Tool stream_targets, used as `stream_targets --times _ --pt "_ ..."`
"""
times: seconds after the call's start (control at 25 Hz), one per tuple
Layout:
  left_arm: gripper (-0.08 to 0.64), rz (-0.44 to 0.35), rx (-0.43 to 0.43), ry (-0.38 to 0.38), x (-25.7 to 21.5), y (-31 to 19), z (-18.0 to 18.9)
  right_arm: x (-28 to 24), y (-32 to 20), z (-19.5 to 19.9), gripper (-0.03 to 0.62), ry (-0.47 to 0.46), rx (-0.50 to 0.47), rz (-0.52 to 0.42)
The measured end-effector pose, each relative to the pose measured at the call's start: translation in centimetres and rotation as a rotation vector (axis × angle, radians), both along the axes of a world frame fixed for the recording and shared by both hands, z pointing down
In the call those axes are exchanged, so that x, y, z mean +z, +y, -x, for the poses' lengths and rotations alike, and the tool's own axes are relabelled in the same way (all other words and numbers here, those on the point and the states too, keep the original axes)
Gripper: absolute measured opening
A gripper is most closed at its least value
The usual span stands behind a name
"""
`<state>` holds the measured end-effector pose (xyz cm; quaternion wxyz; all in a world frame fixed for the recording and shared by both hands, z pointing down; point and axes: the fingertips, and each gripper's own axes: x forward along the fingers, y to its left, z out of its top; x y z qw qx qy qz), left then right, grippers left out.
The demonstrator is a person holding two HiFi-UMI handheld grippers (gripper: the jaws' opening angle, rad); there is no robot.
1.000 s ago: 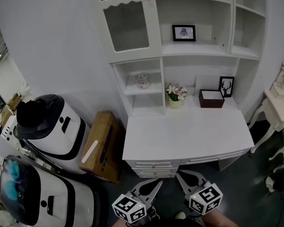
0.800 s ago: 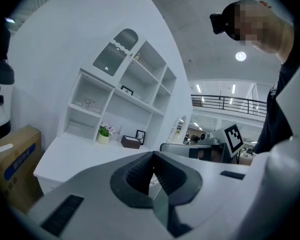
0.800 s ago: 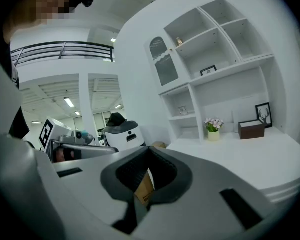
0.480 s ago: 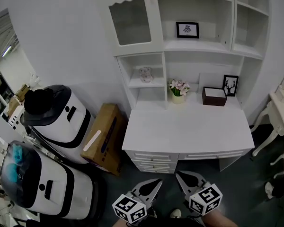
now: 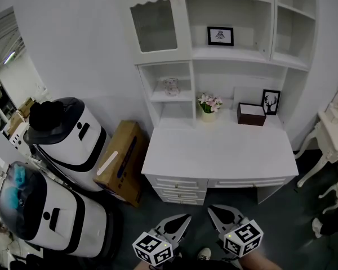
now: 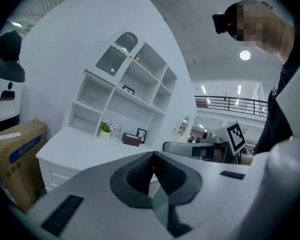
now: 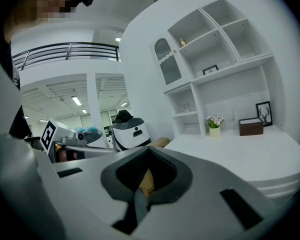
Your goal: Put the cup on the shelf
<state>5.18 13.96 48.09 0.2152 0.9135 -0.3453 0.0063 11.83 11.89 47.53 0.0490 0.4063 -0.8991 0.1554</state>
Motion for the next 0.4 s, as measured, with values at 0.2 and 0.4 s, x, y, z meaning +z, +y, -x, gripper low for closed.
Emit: stream_targets --times 0.2,0.4 --pt "0.005 -0.002 -0.003 -0.004 0.16 0.37 -0.11 -0.11 0.73 -0.18 0.003 0.000 -0.002 -0.007" --pt "0.005 -0.010 0.002 -0.014 0.01 0.64 -0.53 -0.46 1.02 -0.60 0.003 -0.004 0.010 -0.006"
